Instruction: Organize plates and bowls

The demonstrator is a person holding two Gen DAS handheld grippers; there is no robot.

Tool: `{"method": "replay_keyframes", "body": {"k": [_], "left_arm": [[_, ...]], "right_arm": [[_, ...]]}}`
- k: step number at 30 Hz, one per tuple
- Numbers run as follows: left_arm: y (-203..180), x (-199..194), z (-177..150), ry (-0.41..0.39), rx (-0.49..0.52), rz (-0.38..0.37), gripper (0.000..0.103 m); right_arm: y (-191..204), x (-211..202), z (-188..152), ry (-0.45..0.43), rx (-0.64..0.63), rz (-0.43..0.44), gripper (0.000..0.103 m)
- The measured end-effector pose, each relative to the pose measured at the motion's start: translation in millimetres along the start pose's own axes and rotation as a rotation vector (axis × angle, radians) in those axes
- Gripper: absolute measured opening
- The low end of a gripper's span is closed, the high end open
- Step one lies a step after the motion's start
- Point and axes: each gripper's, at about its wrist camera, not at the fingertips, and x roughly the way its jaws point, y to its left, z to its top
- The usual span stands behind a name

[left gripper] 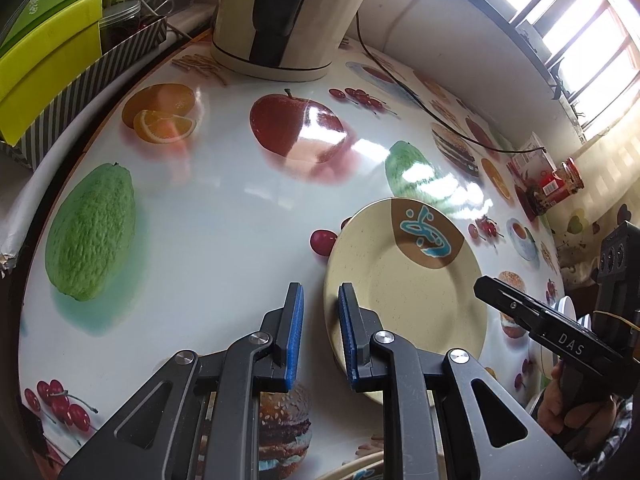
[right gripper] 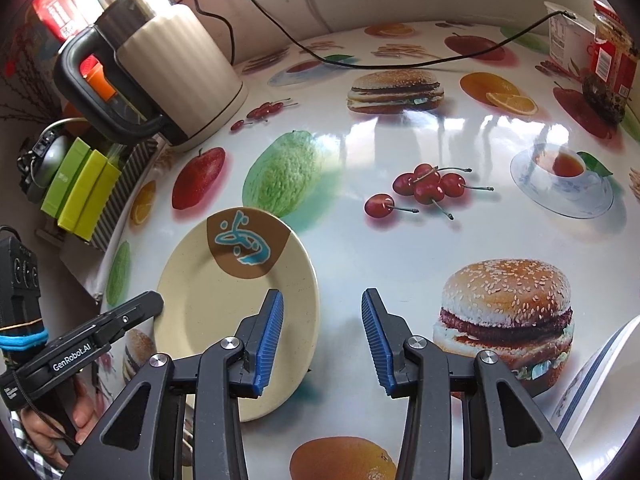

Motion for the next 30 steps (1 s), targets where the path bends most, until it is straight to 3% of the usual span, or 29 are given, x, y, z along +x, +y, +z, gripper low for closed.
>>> {"method": "replay_keyframes", "body": {"k": [10, 16, 30], "left_arm": [[1.0, 5.0, 0.4, 0.016, -0.021, -0.039, 0.018], [-0.1, 4.2, 0.1, 0.018, -0.008, -0.032, 0.018], [-5.0, 4.4, -1.7, 0.017, 0.003, -0.03, 0.015]], "right_arm": [[1.8, 5.8, -1.1, 0.015, 0.002, 0.033, 0.023], [2.8, 6.4, -1.6, 0.019, 0.0, 0.049, 0.018], [1.3, 7.3, -1.3, 0.019, 0.016, 0.057, 0.017]]}}
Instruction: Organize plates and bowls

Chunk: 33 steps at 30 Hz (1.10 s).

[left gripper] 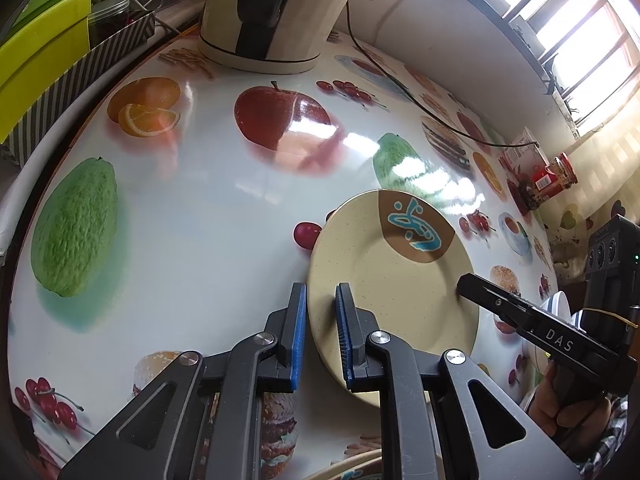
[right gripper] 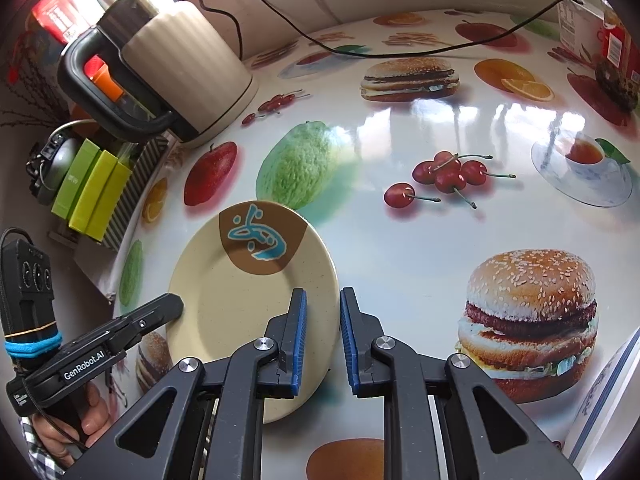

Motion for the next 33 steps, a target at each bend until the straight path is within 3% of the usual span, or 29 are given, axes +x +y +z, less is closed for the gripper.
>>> {"method": "replay_keyframes", "body": {"k": [19, 33], "left_arm": [[-4, -33, -7, -0.061, -0.001, -0.011, 0.015], [-3, -66, -38, -0.089, -0.004, -0.011, 0.015]], "right_arm": [[16, -32, -5, -0.042, -0.032, 0.022, 0.017], [34, -59, -33, -0.053, -0.056, 0.041, 0.017]]}}
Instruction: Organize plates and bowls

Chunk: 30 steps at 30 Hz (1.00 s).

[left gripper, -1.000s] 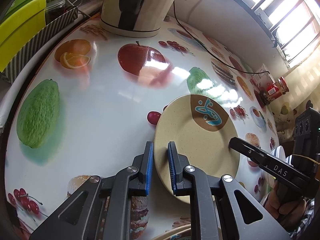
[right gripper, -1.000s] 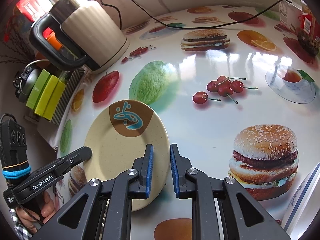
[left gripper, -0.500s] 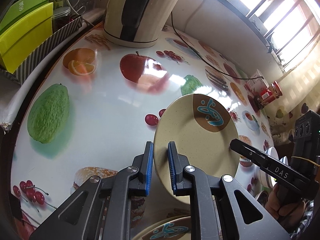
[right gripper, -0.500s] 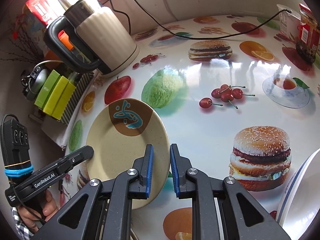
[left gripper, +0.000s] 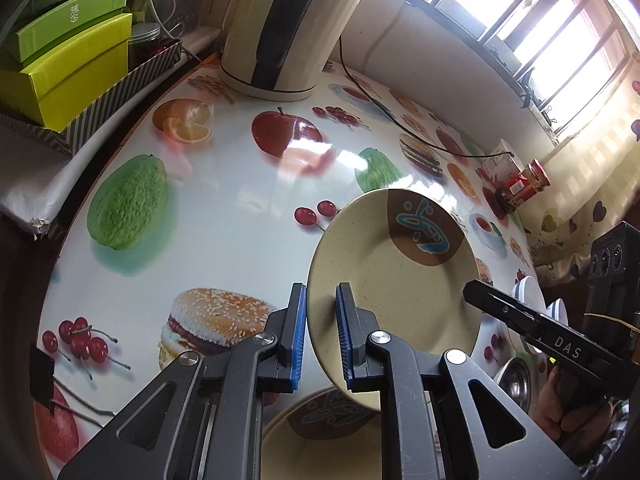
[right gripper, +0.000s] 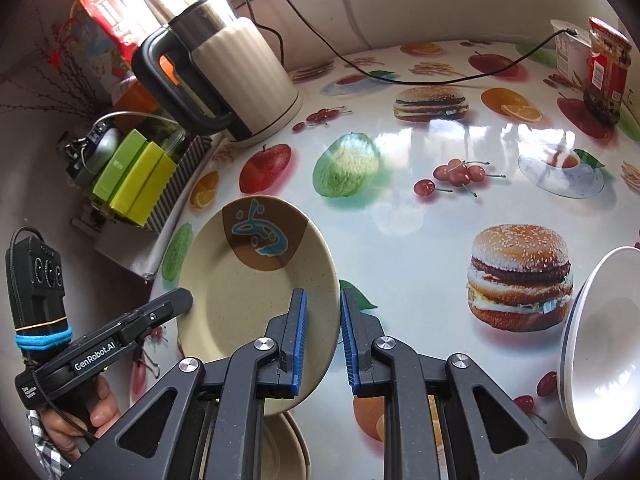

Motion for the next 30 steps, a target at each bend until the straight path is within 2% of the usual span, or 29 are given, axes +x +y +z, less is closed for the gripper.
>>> {"method": "replay_keyframes", "body": {"k": [17, 30], "left_arm": [[16, -28, -54, 0.004, -0.038, -0.004, 0.016], [19, -43, -78, 0.0, -0.046, 0.013, 0.016]], "right_arm": [[20, -22, -53, 0.007, -0.02, 0.029, 0.017], [25, -30, -81, 0.023, -0.033, 0.046, 0.018]]}}
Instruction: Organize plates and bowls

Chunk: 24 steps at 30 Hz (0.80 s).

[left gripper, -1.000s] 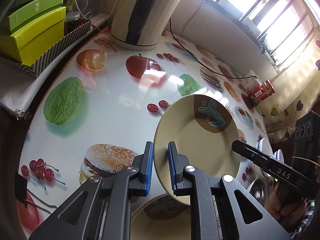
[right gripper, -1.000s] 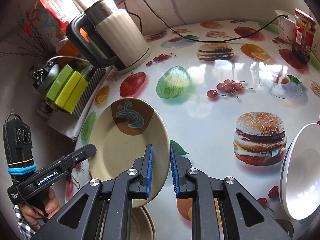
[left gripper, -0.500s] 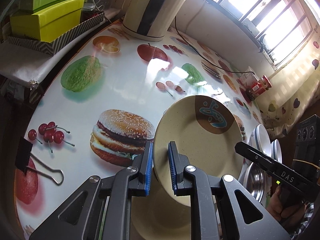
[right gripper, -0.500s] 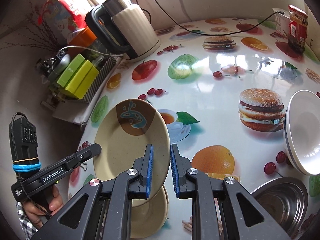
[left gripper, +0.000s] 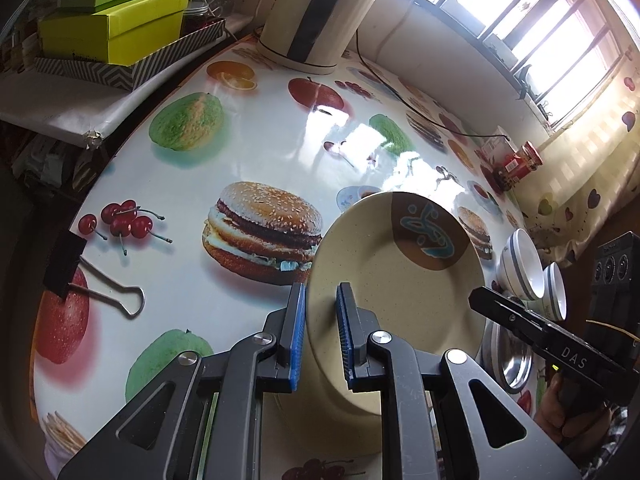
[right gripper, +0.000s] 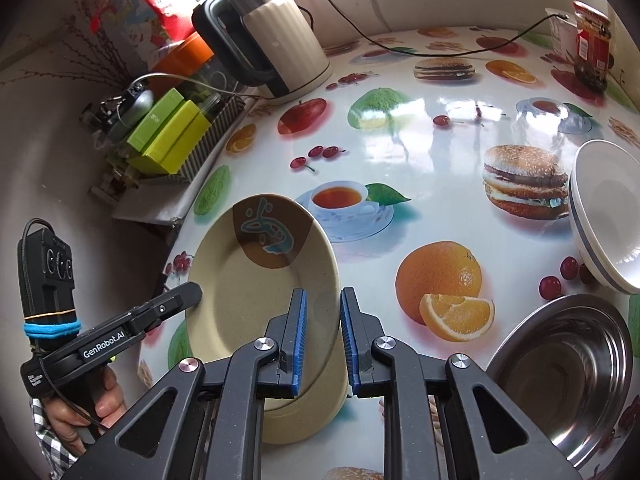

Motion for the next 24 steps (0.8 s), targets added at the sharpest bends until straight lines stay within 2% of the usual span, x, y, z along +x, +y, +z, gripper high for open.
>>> {"method": "replay_keyframes", "body": {"k": [24], "left_arm": [[10, -1, -30, 0.028, 0.007, 0.047, 0.016]], "right_arm": [[2, 10, -37, 0.054, 0.008, 0.006, 0.018]]}}
